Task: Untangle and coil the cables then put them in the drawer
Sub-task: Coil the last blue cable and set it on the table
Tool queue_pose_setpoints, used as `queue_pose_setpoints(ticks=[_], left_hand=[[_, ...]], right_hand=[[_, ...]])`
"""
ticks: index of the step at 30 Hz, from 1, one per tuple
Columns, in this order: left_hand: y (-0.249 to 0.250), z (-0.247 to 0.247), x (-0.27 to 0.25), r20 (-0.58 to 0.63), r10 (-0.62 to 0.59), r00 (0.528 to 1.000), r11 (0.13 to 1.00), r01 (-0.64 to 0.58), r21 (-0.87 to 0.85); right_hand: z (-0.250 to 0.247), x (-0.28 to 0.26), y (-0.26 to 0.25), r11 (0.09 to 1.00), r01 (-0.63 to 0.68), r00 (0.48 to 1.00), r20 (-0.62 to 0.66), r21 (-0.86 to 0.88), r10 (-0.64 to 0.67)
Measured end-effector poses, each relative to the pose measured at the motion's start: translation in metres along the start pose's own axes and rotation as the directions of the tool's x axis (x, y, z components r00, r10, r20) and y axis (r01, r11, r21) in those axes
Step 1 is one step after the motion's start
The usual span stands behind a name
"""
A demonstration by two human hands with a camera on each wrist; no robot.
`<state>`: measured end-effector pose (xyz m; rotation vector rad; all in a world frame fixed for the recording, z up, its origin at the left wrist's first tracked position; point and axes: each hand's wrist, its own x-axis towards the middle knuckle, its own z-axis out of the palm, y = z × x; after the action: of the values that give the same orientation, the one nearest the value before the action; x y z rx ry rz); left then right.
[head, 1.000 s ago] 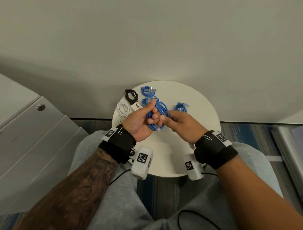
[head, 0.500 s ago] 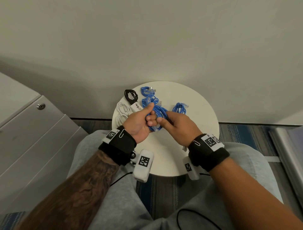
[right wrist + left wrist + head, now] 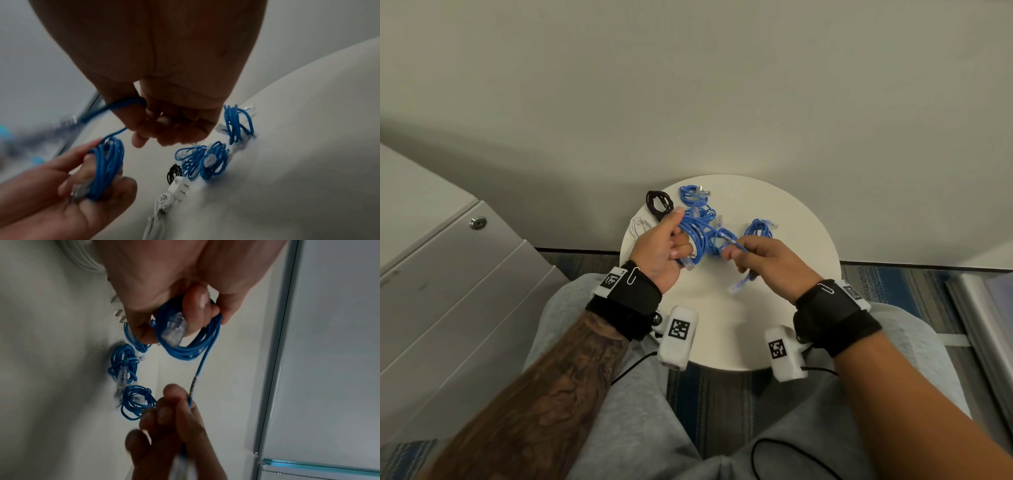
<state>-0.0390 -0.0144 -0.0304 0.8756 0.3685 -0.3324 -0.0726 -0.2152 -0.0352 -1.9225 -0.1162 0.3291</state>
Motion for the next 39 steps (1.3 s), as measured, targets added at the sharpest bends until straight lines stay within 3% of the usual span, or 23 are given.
queue_pose_setpoints(ticks=[2, 5, 9, 16, 21, 25, 29, 33, 39], left_hand=[[0.000, -0.001, 0.000, -0.010, 0.006, 1.000, 1.000, -0.006, -0.026], [-0.004, -0.002, 0.001, 0.010, -0.010, 1.000, 1.000, 0.010, -0.024], [-0.007, -0.005, 0.002, 0.080, -0.083, 0.993, 0.997, 0.083, 0.007], [-0.007, 0.006, -0.014, 0.227, -0.246, 0.942, 0.969, 0.248, 0.020], [-0.014, 0.013, -0.020, 0.311, -0.332, 0.891, 0.943, 0.317, 0.098], [-0.024, 0.010, -0.012, 0.242, -0.231, 0.942, 0.973, 0.228, 0.039], [-0.027, 0.011, -0.011, 0.187, -0.090, 0.978, 0.995, 0.082, 0.050], [-0.024, 0.006, -0.004, 0.158, -0.072, 0.985, 0.996, 0.061, 0.072], [-0.025, 0.007, -0.006, 0.110, -0.046, 0.993, 0.979, 0.023, 0.204]], right_hand=[[-0.007, -0.002, -0.003, 0.998, -0.048, 0.997, -0.059, 0.040, 0.050], [-0.013, -0.002, -0.007, 0.944, -0.028, 0.981, -0.173, 0.328, 0.089], [-0.012, 0.002, -0.007, 0.839, -0.008, 0.989, -0.119, 0.544, 0.086], [-0.001, 0.008, -0.008, 0.899, 0.029, 0.989, -0.140, 0.436, 0.037], [0.010, 0.011, -0.012, 0.835, 0.027, 0.995, -0.097, 0.549, 0.031], [0.024, 0.012, -0.011, 0.933, 0.060, 0.969, -0.246, 0.354, 0.031], [0.021, 0.011, -0.009, 0.945, 0.072, 0.949, -0.313, 0.319, 0.033], [0.025, 0.010, -0.005, 0.951, 0.019, 0.963, -0.262, 0.308, 0.066], [0.041, 0.002, -0.012, 0.959, 0.092, 0.944, -0.330, 0.267, 0.002]])
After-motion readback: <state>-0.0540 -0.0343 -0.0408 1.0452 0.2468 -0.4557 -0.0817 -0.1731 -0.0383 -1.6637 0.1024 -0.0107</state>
